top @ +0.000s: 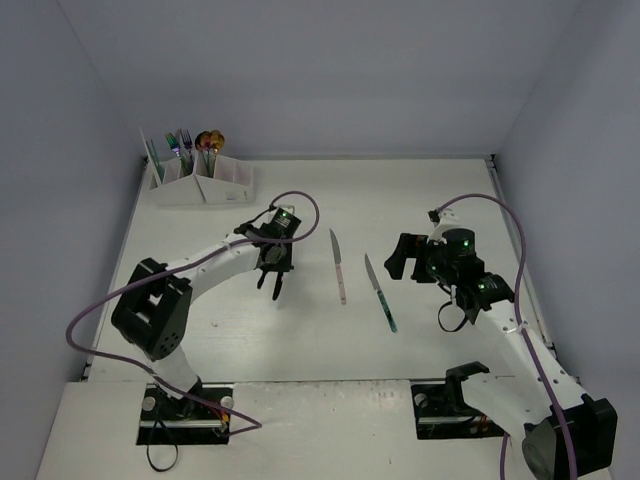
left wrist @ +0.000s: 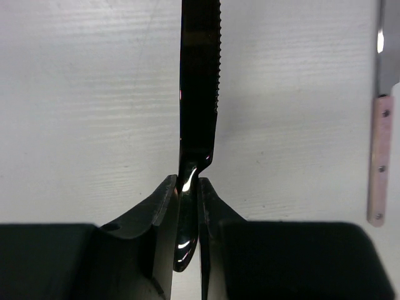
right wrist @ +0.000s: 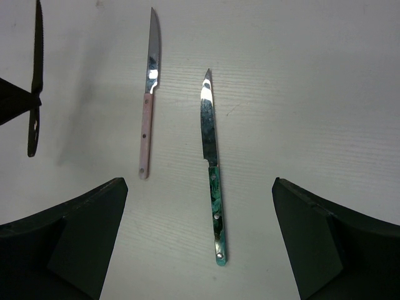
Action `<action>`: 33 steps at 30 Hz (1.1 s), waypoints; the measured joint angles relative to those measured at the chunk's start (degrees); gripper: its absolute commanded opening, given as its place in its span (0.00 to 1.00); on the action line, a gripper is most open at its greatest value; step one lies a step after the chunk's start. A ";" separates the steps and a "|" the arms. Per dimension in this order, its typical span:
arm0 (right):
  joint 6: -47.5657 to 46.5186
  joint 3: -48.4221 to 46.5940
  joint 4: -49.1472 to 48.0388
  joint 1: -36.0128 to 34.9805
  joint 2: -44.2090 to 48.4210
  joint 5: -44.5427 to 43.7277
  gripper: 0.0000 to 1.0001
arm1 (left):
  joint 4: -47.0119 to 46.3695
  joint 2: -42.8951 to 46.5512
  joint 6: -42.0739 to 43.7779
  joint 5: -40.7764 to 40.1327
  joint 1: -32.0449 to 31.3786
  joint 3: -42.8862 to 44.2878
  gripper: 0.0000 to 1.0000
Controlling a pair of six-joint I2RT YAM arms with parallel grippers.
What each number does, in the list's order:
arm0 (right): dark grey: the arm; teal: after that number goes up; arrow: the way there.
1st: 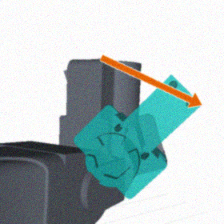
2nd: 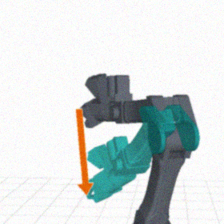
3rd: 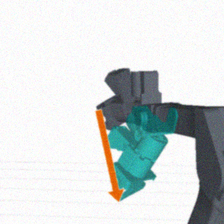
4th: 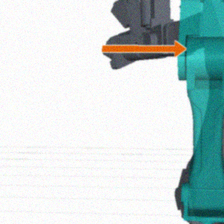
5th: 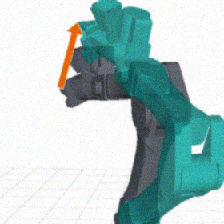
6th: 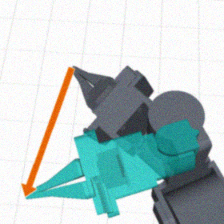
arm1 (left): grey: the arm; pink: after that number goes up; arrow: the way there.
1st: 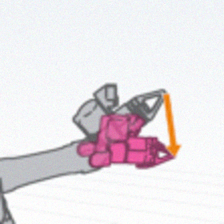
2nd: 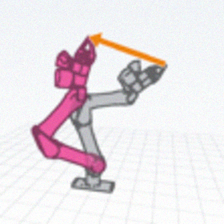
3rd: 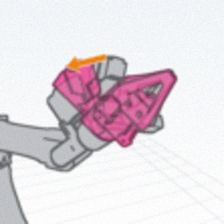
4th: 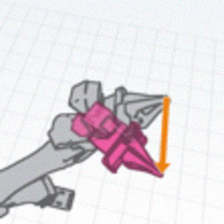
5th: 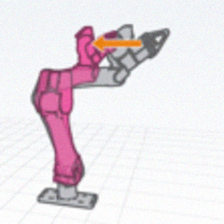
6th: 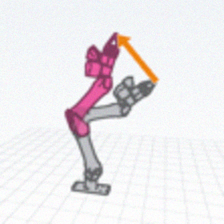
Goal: Sort the eating utensils into containers
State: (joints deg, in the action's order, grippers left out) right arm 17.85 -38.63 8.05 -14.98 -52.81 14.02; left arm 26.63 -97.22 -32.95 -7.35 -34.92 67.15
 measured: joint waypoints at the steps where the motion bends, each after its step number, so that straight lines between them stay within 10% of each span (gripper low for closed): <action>1: 0.00 0.00 0.00 0.00 0.00 0.00 1.00 | -0.47 1.33 0.50 -0.18 0.28 -0.10 0.00; 23: -0.05 -0.02 0.00 0.00 0.00 1.13 1.00 | -20.12 9.78 15.62 -6.26 12.70 3.52 0.00; 33: -1.33 -0.94 0.03 0.00 -1.44 1.89 1.00 | -34.25 -3.19 23.26 -3.33 20.81 18.73 0.00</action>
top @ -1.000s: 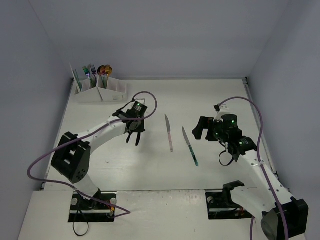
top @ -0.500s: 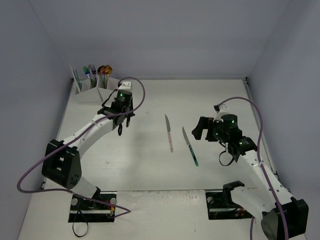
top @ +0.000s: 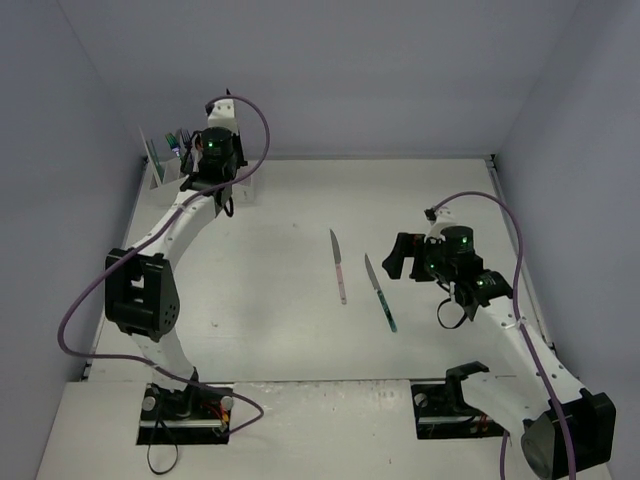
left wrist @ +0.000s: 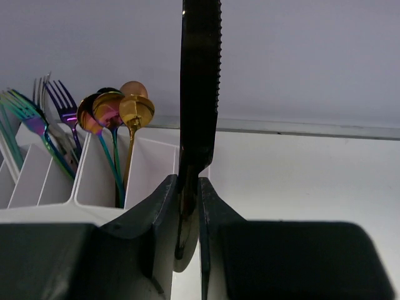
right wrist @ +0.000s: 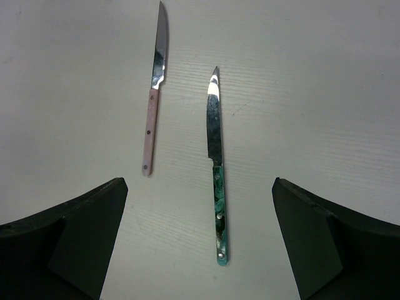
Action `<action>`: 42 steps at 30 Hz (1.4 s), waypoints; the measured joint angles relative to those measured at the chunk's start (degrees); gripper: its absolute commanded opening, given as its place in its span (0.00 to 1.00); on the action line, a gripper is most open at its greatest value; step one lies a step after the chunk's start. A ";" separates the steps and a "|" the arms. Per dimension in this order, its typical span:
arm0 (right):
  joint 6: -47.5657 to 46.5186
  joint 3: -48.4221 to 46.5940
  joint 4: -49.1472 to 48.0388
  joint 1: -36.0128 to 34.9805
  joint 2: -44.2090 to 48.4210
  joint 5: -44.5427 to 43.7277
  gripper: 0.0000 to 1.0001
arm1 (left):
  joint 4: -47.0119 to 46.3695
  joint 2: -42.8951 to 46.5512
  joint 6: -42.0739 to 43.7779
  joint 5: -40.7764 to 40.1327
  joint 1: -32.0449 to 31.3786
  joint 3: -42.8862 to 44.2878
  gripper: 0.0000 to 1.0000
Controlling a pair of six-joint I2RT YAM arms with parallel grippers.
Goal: Sort the eating utensils into containers
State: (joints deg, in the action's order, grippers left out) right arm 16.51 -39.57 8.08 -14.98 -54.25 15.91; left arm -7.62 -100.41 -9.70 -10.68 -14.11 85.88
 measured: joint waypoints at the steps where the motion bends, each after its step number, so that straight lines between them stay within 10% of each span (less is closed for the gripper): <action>1: -0.09 0.00 0.02 0.00 -0.20 0.06 1.00 | -0.64 -1.90 0.43 0.33 0.49 1.11 0.00; 16: -1.84 -0.01 0.04 0.00 -4.85 0.49 1.00 | -7.17 -22.70 2.06 3.36 2.12 11.68 0.00; 42: -2.49 0.00 -0.03 0.00 -4.88 0.47 1.00 | -12.42 -26.35 3.62 1.58 2.69 7.38 0.00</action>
State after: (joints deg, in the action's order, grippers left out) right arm 14.02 -39.57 8.05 -14.98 -59.13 16.38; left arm -20.04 -126.76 -6.07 -9.09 -11.42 93.26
